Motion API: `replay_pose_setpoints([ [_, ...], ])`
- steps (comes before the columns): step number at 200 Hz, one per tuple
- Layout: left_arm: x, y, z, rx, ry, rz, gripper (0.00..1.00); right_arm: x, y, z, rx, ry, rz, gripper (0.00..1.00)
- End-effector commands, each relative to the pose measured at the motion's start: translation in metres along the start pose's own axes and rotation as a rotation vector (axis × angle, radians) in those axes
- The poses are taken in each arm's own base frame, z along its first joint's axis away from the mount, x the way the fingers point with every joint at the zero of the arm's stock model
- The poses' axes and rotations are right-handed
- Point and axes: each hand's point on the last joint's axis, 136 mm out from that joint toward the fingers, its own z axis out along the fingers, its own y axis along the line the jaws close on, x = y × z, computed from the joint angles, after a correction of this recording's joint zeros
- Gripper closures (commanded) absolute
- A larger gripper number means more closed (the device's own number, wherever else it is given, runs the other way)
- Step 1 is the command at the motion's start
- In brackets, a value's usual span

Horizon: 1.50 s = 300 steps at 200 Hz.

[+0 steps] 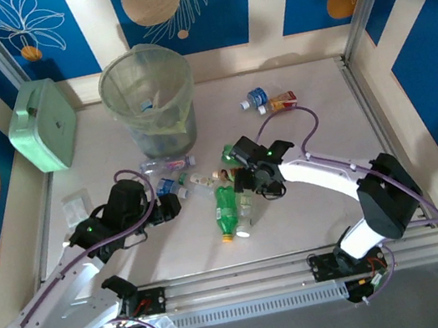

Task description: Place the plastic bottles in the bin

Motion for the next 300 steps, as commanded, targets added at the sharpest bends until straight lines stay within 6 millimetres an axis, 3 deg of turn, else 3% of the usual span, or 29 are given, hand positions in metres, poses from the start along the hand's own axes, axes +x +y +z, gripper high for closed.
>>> replay_pose_setpoints([
  [1, -0.001, -0.001, -0.001, -0.001, 0.000, 0.015, 0.17, -0.008, 0.012, 0.004, -0.041, 0.008, 0.045, 0.18],
  [121, 0.001, -0.002, 0.008, -0.002, 0.028, 0.023, 0.17, -0.006, 0.001, 0.033, -0.011, 0.053, 0.066, 0.19],
  [172, -0.001, -0.007, 0.010, 0.010, 0.033, 0.020, 0.17, -0.003, -0.007, 0.037, 0.009, 0.044, 0.078, 0.24],
  [209, -0.001, -0.011, 0.011, 0.026, 0.043, 0.016, 0.17, 0.000, -0.010, 0.038, 0.004, 0.046, 0.085, 0.35],
  [300, 0.005, -0.017, 0.009, 0.064, 0.070, 0.011, 0.17, 0.009, -0.022, 0.032, 0.014, 0.053, 0.113, 0.41],
])
